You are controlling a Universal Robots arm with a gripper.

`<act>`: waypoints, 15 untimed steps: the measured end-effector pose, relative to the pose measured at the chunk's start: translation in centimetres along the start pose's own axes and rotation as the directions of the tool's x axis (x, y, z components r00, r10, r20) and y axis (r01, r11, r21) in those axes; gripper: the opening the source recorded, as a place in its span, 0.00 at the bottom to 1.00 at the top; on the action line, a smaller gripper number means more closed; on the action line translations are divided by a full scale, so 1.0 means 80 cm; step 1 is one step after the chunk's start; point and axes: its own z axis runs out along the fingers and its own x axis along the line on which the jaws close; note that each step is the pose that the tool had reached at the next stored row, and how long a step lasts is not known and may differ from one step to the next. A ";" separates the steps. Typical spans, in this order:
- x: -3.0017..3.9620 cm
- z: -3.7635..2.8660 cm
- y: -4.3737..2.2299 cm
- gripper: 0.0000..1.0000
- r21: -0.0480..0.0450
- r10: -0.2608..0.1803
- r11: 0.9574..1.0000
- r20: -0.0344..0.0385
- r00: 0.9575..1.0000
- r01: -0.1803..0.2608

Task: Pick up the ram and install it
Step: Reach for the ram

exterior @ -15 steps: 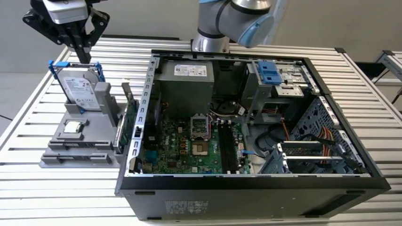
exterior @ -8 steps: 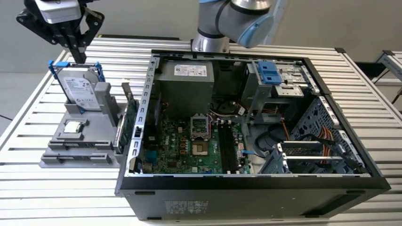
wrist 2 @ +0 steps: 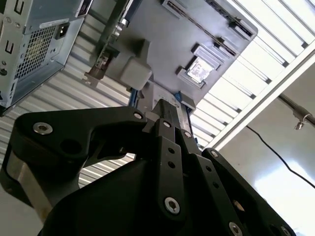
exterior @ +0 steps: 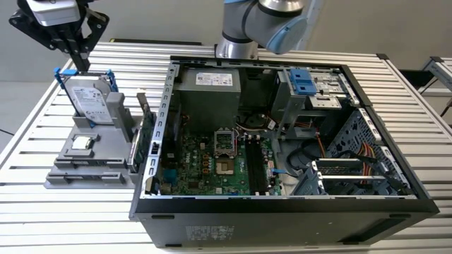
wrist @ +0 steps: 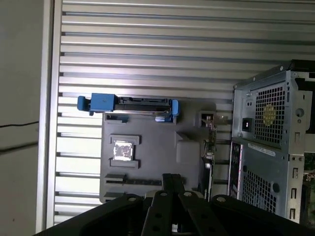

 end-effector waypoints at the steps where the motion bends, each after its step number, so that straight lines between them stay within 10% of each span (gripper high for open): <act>1: 0.0017 0.0001 0.0000 0.00 0.000 0.001 1.000 0.000 1.000 -0.001; 15: 0.0163 0.0006 0.0004 0.00 0.000 0.008 1.000 -0.003 1.000 -0.008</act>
